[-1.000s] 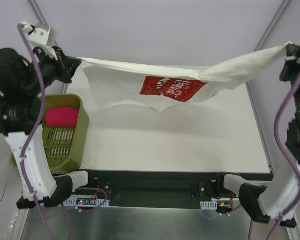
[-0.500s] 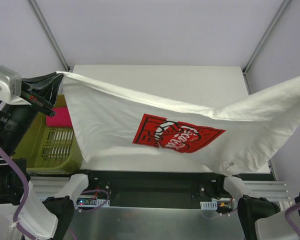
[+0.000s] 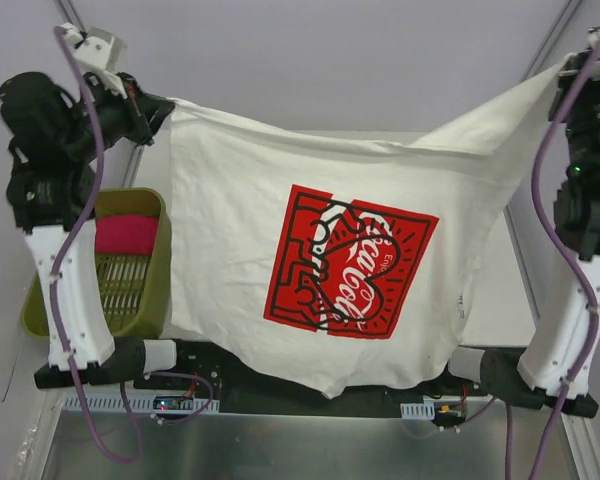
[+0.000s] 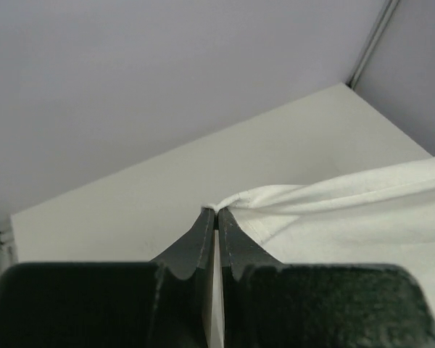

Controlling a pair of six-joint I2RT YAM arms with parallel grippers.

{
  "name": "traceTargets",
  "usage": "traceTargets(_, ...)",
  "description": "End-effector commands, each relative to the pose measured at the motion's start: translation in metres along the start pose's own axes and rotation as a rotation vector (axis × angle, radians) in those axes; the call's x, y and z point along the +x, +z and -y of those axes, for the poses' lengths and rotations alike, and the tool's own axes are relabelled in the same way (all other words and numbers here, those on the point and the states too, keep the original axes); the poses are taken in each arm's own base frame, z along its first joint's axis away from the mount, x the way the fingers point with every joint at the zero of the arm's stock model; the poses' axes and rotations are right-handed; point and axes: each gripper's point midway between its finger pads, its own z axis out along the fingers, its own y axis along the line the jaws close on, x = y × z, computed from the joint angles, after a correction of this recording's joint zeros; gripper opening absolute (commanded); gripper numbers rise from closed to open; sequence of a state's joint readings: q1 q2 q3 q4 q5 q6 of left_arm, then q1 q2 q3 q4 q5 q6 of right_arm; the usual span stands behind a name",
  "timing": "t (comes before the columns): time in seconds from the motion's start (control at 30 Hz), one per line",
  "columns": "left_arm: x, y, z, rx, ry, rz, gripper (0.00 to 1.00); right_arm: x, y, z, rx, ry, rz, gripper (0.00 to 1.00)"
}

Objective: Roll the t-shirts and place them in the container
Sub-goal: Flatten out the T-shirt at the center of the board.

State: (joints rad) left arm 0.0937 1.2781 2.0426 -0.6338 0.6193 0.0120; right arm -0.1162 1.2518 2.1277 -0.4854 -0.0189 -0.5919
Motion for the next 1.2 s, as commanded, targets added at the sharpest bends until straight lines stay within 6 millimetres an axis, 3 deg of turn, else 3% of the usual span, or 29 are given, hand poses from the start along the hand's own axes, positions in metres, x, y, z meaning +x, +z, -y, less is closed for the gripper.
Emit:
traceTargets(0.0, 0.074, 0.061, -0.031, 0.091, -0.129, -0.166, 0.0, 0.099, 0.061, -0.054, -0.174, 0.053, -0.178, 0.01)
traceTargets(0.03, 0.101, 0.082, -0.04, 0.111, -0.175, -0.226, 0.0, 0.12, 0.068, -0.068, -0.224, 0.062, -0.218, 0.01)
traceTargets(0.07, 0.12, 0.093, -0.044, 0.125, -0.2, -0.265, 0.0, 0.155, 0.082, -0.085, -0.266, 0.069, -0.29, 0.01)
traceTargets(0.1, 0.136, 0.104, -0.047, 0.137, -0.226, -0.299, 0.0, 0.174, 0.088, -0.1, -0.301, 0.063, -0.326, 0.01)
traceTargets(0.13, 0.167, 0.126, -0.053, 0.159, -0.272, -0.365, 0.0, 0.2, 0.094, -0.112, -0.318, 0.056, -0.379, 0.01)
traceTargets(0.17, 0.184, 0.137, -0.057, 0.165, -0.279, -0.397, 0.0, 0.241, 0.108, -0.13, -0.35, 0.043, -0.459, 0.01)
traceTargets(0.2, 0.2, 0.149, -0.061, 0.163, -0.295, -0.428, 0.0, 0.26, 0.115, -0.142, -0.364, 0.028, -0.496, 0.01)
traceTargets(0.23, 0.237, 0.168, -0.071, 0.156, -0.336, -0.495, 0.0, 0.276, 0.126, -0.146, -0.347, 0.018, -0.531, 0.01)
traceTargets(0.27, 0.245, 0.18, -0.075, 0.144, -0.325, -0.508, 0.0, 0.318, 0.139, -0.16, -0.36, 0.011, -0.607, 0.01)
traceTargets(0.3, 0.259, 0.189, -0.082, 0.127, -0.332, -0.531, 0.0, 0.34, 0.146, -0.168, -0.358, 0.0, -0.65, 0.01)
traceTargets(0.33, 0.29, 0.201, -0.093, 0.11, -0.352, -0.581, 0.0, 0.358, 0.155, -0.167, -0.324, -0.018, -0.684, 0.01)
traceTargets(0.37, 0.291, 0.211, -0.098, 0.097, -0.33, -0.576, 0.0, 0.355, 0.171, -0.16, -0.28, -0.032, -0.668, 0.01)
traceTargets(0.4, 0.299, 0.217, -0.111, 0.045, -0.314, -0.588, 0.0, 0.399, 0.177, -0.173, -0.286, -0.05, -0.743, 0.01)
traceTargets(0.47, 0.315, 0.236, -0.134, -0.015, -0.302, -0.595, 0.0, 0.412, 0.195, -0.168, -0.231, -0.088, -0.745, 0.01)
traceTargets(0.5, 0.318, 0.243, -0.145, -0.059, -0.282, -0.59, 0.0, 0.435, 0.2, -0.174, -0.226, -0.102, -0.77, 0.01)
traceTargets(0.53, 0.334, 0.251, -0.153, -0.075, -0.282, -0.604, 0.0, 0.442, 0.204, -0.171, -0.199, -0.118, -0.776, 0.01)
traceTargets(0.57, 0.327, 0.257, -0.16, -0.084, -0.244, -0.578, 0.0, 0.447, 0.208, -0.171, -0.193, -0.133, -0.773, 0.01)
traceTargets(0.67, 0.339, 0.269, -0.178, -0.135, -0.205, -0.57, 0.0, 0.454, 0.227, -0.165, -0.132, -0.175, -0.728, 0.01)
traceTargets(0.8, 0.336, 0.271, -0.195, -0.205, -0.156, -0.557, 0.0, 0.433, 0.261, -0.152, -0.021, -0.138, -0.612, 0.01)
traceTargets(0.83, 0.322, 0.279, -0.177, -0.167, -0.141, -0.531, 0.0, 0.413, 0.27, -0.15, -0.013, -0.117, -0.557, 0.01)
traceTargets(0.97, 0.268, 0.275, -0.156, -0.093, -0.107, -0.44, 0.0, 0.349, 0.284, -0.138, 0.003, -0.109, -0.4, 0.01)
traceTargets(1.0, 0.243, 0.269, -0.149, -0.077, -0.096, -0.4, 0.0, 0.335, 0.284, -0.135, 0.004, -0.101, -0.373, 0.01)
traceTargets(1.03, 0.239, 0.266, -0.144, -0.061, -0.1, -0.396, 0.0, 0.332, 0.282, -0.137, -0.015, -0.097, -0.368, 0.01)
traceTargets(1.07, 0.232, 0.263, -0.139, -0.048, -0.109, -0.387, 0.0, 0.314, 0.278, -0.131, -0.014, -0.093, -0.348, 0.01)
traceTargets(1.1, 0.222, 0.258, -0.135, -0.047, -0.111, -0.373, 0.0, 0.308, 0.273, -0.141, -0.039, -0.088, -0.348, 0.01)
traceTargets(1.17, 0.229, 0.252, -0.129, -0.03, -0.143, -0.396, 0.0, 0.318, 0.262, -0.146, -0.068, -0.09, -0.396, 0.01)
